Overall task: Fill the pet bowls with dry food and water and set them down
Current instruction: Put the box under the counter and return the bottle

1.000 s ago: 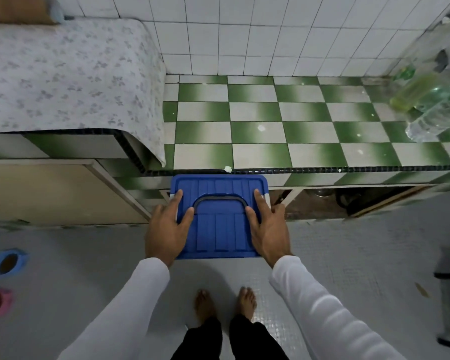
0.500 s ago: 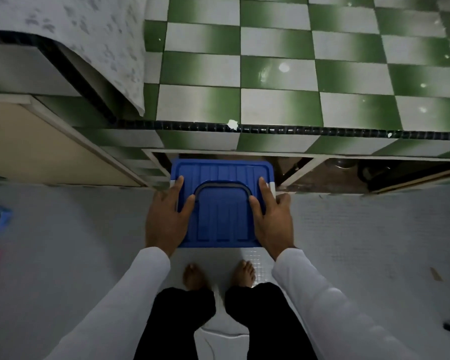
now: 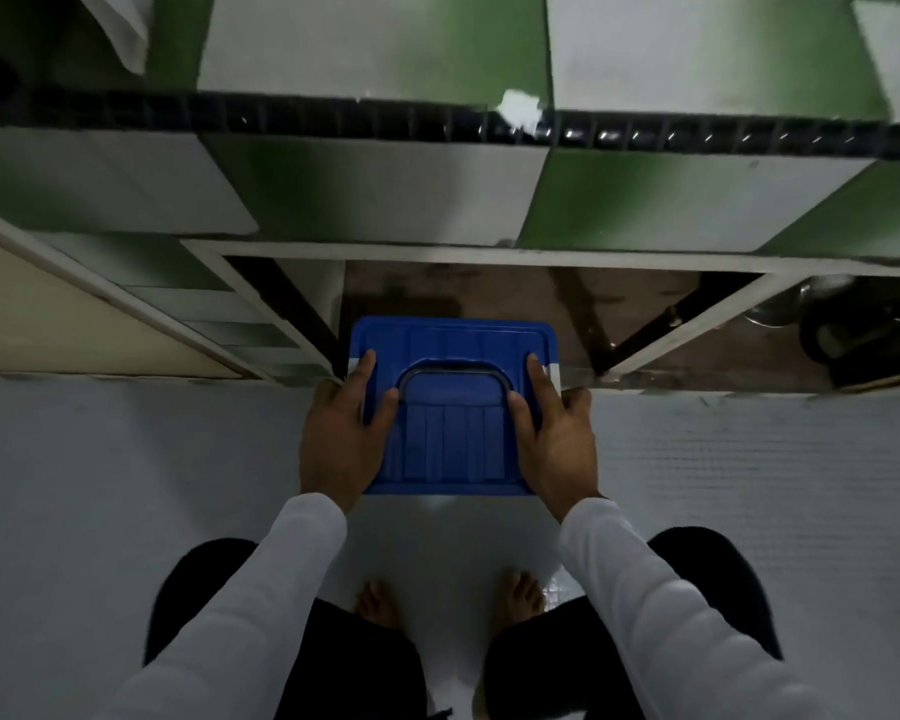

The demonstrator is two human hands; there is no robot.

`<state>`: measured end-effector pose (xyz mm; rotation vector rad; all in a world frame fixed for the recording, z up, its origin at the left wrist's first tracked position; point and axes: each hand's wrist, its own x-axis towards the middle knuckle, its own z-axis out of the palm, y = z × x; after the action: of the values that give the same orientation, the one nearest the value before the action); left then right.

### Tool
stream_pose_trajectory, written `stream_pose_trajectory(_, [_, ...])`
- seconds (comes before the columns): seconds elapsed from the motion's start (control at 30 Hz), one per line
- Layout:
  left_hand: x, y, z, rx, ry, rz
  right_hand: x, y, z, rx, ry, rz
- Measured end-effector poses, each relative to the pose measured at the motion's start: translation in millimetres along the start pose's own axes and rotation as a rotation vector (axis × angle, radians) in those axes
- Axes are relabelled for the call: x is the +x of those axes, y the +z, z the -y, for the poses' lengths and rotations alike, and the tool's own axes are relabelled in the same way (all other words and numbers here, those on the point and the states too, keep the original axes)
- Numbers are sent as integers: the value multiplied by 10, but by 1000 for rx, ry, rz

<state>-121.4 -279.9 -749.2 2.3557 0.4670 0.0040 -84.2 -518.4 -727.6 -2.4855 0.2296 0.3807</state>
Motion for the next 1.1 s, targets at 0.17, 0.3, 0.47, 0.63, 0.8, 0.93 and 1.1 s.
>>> stream_pose_trajectory(0.17, [342, 534, 520, -29, 54, -20, 439, 544, -273, 12, 17, 5])
stream_pose_trajectory(0.3, [580, 913, 815, -40, -3, -12, 778, 933, -492, 12, -30, -53])
stream_pose_trajectory(0.47, [824, 1192, 962, 27, -54, -17, 1124, 1277, -674, 45, -73, -117])
stream_pose_trajectory(0.63, [1012, 1329, 1061, 56, -55, -29, 1327, 1442, -737, 56, -91, -138])
stream_pose_trajectory(0.8, [1302, 1463, 1230, 103, -12, -18, 1576, 1553, -740, 40, -85, -117])
stream_pose_trajectory(0.93, [1520, 1533, 1268, 98, 13, -23, 1785, 1595, -708, 51, -89, -103])
stream_pose_trajectory(1.1, [1753, 1588, 1349, 65, 40, -36, 2027, 1655, -653, 33, -94, -127])
